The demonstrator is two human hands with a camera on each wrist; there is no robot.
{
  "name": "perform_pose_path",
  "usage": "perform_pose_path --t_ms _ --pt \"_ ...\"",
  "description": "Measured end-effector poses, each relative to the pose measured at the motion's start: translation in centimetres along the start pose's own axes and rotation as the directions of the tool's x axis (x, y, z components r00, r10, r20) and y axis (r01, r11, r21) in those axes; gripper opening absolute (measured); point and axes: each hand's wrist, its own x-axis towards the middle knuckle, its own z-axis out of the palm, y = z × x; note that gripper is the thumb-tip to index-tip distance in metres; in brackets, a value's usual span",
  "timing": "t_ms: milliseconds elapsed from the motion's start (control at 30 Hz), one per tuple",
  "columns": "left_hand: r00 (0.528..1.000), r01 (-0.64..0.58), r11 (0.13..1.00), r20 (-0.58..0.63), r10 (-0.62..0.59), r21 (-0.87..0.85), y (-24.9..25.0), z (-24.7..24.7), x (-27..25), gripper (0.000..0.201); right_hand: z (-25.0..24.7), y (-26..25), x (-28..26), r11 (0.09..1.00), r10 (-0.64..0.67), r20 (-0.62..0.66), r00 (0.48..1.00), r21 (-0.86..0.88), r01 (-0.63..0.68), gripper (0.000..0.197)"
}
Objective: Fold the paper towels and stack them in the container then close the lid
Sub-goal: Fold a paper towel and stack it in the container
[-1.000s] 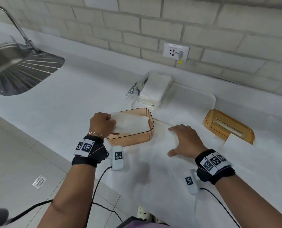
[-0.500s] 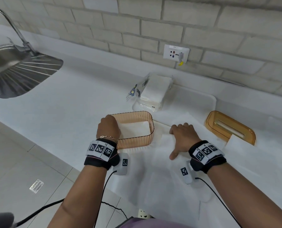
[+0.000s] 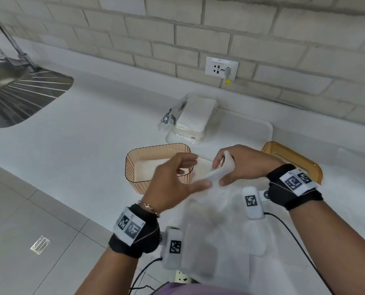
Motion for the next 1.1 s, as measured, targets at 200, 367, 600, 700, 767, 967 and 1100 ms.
perform_pose_path --t_ms 200,367,600,700,767,967,1100 --pt "1.0 0.018 1.0 0.006 -0.018 -0.002 0.8 3.1 1.0 0.021 -1.9 -2.8 -2.0 0.992 -0.108 -0.1 0.989 0.058 0.115 0.032" --pt "0.992 0.053 0.993 -0.107 -0.064 -0.104 -0.6 0.6 0.4 0.012 -1.1 -0.9 -2.2 0.953 -0.036 -0.187 0.982 0.288 0.089 0.038" --pt "0.946 0.277 0.802 0.002 -0.325 -0.53 -2.8 -2.4 -2.7 0.022 2.2 0.8 -2.5 0.958 -0.022 -0.048 0.999 0.283 0.035 0.054" --pt "0.943 0.297 0.767 0.049 -0.329 -0.569 -2.9 -2.0 -3.5 0.02 3.5 -0.3 -2.9 0.92 -0.094 -0.024 0.995 0.38 0.096 0.064" --pt "0.947 0.296 0.774 0.068 -0.313 -0.56 -2.9 -1.7 -3.8 0.017 4.2 -0.7 -3.0 0.873 -0.13 -0.031 0.991 0.47 0.13 0.059" --pt "0.931 0.253 0.73 -0.047 -0.363 -0.634 -2.8 -2.0 -4.1 0.018 4.0 -0.2 -3.4 0.826 -0.053 -0.163 0.985 0.547 0.135 0.03" --pt "0.902 0.237 0.445 0.024 -0.432 -0.864 -1.1 -1.4 -4.7 0.02 4.1 0.3 -4.9 0.641 0.034 -0.315 0.948 0.735 0.221 0.03"
